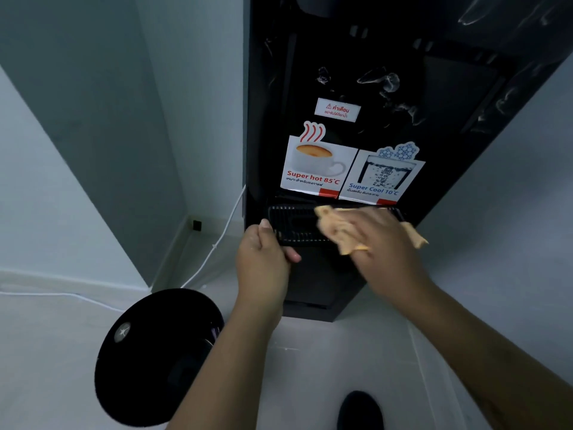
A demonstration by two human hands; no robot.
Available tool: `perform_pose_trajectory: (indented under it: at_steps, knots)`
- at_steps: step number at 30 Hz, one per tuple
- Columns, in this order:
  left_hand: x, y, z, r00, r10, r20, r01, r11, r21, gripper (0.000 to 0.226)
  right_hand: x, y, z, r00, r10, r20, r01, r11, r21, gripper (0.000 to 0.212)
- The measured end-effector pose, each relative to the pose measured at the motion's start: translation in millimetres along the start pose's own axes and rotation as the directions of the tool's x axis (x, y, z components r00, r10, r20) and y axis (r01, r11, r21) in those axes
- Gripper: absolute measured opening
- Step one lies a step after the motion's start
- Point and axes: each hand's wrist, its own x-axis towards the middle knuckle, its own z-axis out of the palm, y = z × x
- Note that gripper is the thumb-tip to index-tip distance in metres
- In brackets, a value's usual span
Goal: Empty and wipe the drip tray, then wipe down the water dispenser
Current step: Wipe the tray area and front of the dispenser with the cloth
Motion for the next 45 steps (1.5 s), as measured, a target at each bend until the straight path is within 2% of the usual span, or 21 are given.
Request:
perform_pose_trajectory:
  at_steps: [1, 3, 6, 9, 11, 14, 17, 19, 21, 23, 26, 27, 29, 30, 32, 34, 37, 39, 41, 42, 45]
  knots:
    - [-0.6, -0.2, 2.0, 1.0, -0.003, 0.023, 0.003, 1.0, -0.003, 0.037, -3.7, 6.8, -4.6, 0.997, 0.054, -0.063, -0.057, 0.998, -0.036, 0.045]
    - [-0.9, 0.2, 5.0, 0.999, -0.024, 0.045, 0.026, 0.999, -0.035, 0.037, -0.5, -1.9, 1.8, 0.996, 0.034, -0.083, -0.032, 0.999, 0.028, 0.04]
    - [1.6, 0.1, 5.2, 0.998, -0.061, 0.03, 0.064, 0.995, -0.082, 0.038, 7.2, -36.6, 26.3, 0.989, -0.114, 0.094, 0.094, 0.977, 0.191, 0.056]
    - [-0.1, -3.4, 4.1, 1.0, -0.018, -0.007, 0.018, 1.0, -0.008, 0.041, 4.3, -32.8, 23.8, 0.962, -0.203, 0.184, 0.174, 0.971, 0.164, 0.067]
    - [-2.9, -4.3, 5.8, 1.0, 0.008, -0.003, -0.008, 1.0, 0.023, 0.041, -5.4, -9.3, 10.1, 0.959, -0.215, 0.185, 0.198, 0.974, 0.107, 0.068]
    - [-3.7, -3.0, 5.2, 1.0, -0.022, 0.002, 0.022, 0.998, 0.054, 0.04, -13.2, 25.9, -14.5, 0.996, -0.043, 0.084, 0.039, 0.998, 0.044, 0.058]
    - [-1.1, -3.6, 4.8, 1.0, -0.003, 0.018, 0.002, 0.997, 0.077, 0.039, -7.1, 28.3, -12.3, 0.995, 0.101, -0.024, -0.102, 0.995, -0.019, 0.032]
    - [0.4, -2.8, 6.2, 1.0, -0.002, -0.002, 0.002, 0.998, 0.064, 0.038, 5.0, 2.8, 3.4, 0.993, 0.115, -0.016, -0.115, 0.993, 0.035, 0.037]
    - [1.7, -3.3, 6.2, 1.0, 0.001, -0.03, 0.001, 0.999, 0.053, 0.038, 12.1, -32.3, 22.9, 0.992, 0.048, 0.121, -0.066, 0.986, 0.155, 0.054]
    - [3.7, -3.8, 3.9, 0.997, 0.018, -0.077, -0.012, 0.997, 0.079, 0.039, 15.6, -46.7, 30.9, 0.971, -0.07, 0.229, 0.035, 0.987, 0.156, 0.065]
    - [5.5, -3.6, -0.4, 0.996, 0.035, -0.084, -0.03, 0.998, 0.059, 0.039, 18.4, -8.7, 12.3, 0.964, -0.138, 0.229, 0.16, 0.984, -0.08, 0.051]
    - [4.7, -3.2, -1.6, 0.996, 0.033, -0.08, -0.028, 0.998, 0.057, 0.039, 13.9, 8.9, 3.2, 0.97, -0.097, 0.224, 0.139, 0.975, -0.176, 0.043]
    - [2.4, -2.7, -1.4, 0.998, 0.028, -0.048, -0.025, 0.997, 0.067, 0.04, -1.3, 33.4, -11.4, 0.991, 0.116, 0.064, -0.101, 0.974, -0.201, 0.035]
    - [0.3, -3.3, -0.3, 0.999, 0.024, -0.027, -0.022, 0.998, 0.067, 0.04, -8.1, 36.5, -11.7, 0.968, 0.244, -0.056, -0.249, 0.956, -0.156, 0.031]
    - [-1.0, -4.1, 3.8, 1.0, 0.012, -0.003, -0.012, 0.998, 0.055, 0.039, -5.7, 23.8, 2.4, 0.912, 0.358, -0.198, -0.386, 0.914, -0.126, 0.026]
    - [-1.0, -3.6, 6.4, 1.0, 0.004, 0.0, -0.004, 0.999, 0.045, 0.038, 6.6, -5.9, 23.1, 0.944, 0.3, -0.137, -0.314, 0.944, -0.097, 0.03]
    - [0.0, -4.6, 5.0, 0.997, 0.038, -0.065, -0.033, 0.996, 0.087, 0.04, 12.0, -44.0, 40.6, 0.998, 0.021, 0.062, -0.022, 1.0, 0.01, 0.042]
    - [-0.8, -4.7, 3.1, 0.996, 0.043, -0.082, -0.036, 0.995, 0.09, 0.041, 13.6, -36.2, 24.0, 0.967, -0.135, 0.215, 0.116, 0.988, 0.099, 0.049]
    - [-1.8, -2.5, 1.8, 0.998, 0.016, -0.062, -0.013, 0.999, 0.041, 0.04, 12.9, -5.9, 1.1, 0.935, -0.237, 0.265, 0.226, 0.972, 0.073, 0.046]
    - [-2.6, -0.9, 1.1, 0.999, 0.003, -0.047, -0.002, 1.0, 0.025, 0.039, 10.9, 11.6, -10.6, 0.947, -0.218, 0.237, 0.214, 0.976, 0.045, 0.038]
    - [-4.4, 0.2, 0.1, 0.999, -0.001, -0.034, 0.001, 1.0, 0.004, 0.038, -0.5, 37.5, -22.3, 0.993, 0.059, 0.102, -0.056, 0.998, -0.038, 0.04]
